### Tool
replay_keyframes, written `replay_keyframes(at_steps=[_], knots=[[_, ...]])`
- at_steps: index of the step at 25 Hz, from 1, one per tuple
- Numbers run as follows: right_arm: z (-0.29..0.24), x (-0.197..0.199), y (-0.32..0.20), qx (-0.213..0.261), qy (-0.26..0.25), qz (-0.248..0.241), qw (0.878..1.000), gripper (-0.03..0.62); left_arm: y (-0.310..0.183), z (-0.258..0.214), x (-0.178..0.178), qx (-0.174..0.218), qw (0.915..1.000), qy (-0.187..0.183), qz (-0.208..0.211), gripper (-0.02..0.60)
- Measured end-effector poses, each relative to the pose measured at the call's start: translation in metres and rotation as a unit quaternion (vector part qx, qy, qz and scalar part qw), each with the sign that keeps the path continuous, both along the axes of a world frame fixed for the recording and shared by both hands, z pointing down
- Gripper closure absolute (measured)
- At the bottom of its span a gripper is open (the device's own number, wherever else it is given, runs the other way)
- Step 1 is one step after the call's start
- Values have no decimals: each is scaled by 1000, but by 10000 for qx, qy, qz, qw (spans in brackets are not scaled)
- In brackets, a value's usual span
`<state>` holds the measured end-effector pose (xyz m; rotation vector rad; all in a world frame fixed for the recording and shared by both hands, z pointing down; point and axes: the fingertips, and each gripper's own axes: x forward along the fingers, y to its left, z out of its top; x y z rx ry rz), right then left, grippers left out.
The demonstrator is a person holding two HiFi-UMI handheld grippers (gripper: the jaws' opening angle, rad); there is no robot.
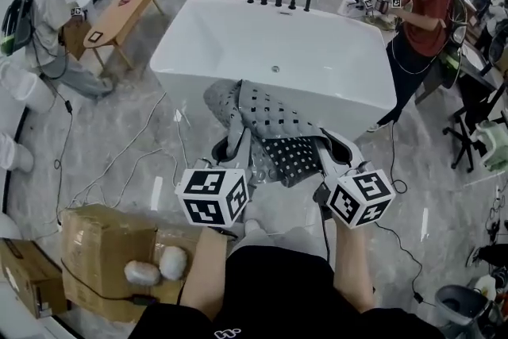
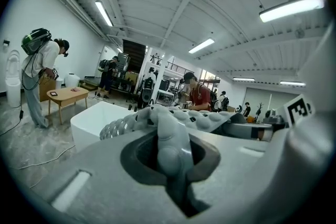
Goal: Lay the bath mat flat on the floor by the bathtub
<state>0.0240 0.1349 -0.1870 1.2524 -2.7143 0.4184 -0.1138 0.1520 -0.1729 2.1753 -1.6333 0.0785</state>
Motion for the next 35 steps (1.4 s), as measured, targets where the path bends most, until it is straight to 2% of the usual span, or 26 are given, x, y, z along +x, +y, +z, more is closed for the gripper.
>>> replay_keyframes(at_steps=[12,23,29,35], knots=[[9,7,-59,-154,16,-102,9998,566,-52,10,6,-133,9999,71,-55,558],[25,50,-122,-297,-142,-254,9991,566,-109,18,46,-259,9996,-80,-107,557],[46,68,-137,-531,-248,-232,9980,566,-123,35,62,-498,9986,-122,-94,557],[76,70,-151,-945,-343,-100,9949,566,-137,64,58,-924,9956,-181,32,557]])
